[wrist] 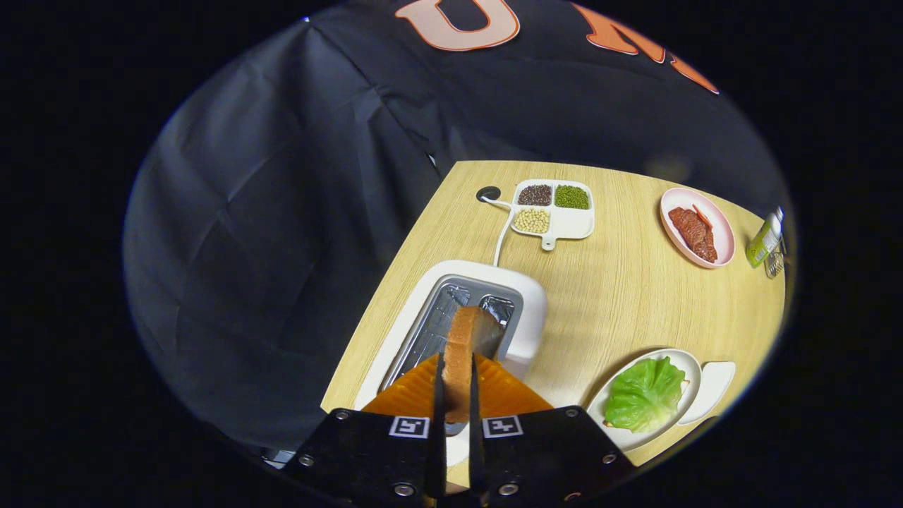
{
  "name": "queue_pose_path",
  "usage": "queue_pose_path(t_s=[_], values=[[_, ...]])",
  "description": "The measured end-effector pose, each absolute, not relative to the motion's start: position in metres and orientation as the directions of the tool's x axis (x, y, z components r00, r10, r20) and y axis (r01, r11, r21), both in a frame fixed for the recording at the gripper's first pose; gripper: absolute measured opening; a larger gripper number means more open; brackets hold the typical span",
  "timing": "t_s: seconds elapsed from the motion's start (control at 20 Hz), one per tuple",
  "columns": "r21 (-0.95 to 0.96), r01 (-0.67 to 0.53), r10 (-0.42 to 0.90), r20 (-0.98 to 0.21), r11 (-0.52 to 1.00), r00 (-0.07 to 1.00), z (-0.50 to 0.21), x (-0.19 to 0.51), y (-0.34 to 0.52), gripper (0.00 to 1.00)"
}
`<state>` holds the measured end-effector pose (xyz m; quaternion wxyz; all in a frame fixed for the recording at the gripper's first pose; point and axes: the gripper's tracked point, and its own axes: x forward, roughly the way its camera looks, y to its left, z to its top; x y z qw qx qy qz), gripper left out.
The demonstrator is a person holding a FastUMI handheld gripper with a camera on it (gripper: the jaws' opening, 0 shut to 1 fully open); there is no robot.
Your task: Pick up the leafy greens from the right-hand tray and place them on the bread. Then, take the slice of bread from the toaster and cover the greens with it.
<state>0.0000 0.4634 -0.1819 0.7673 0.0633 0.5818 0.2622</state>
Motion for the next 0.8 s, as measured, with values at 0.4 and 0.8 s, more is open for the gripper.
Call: queue_pose_path(t_s=[0.4,0.8], values=[[0.446,-0.344,0.545,-0.786,0.826,0.291,-0.136,0.002,0.438,0.13],[0.506,-0.388,0.629,-0.705,0.77,0.329,-0.1,-0.013,0.399,0.13]])
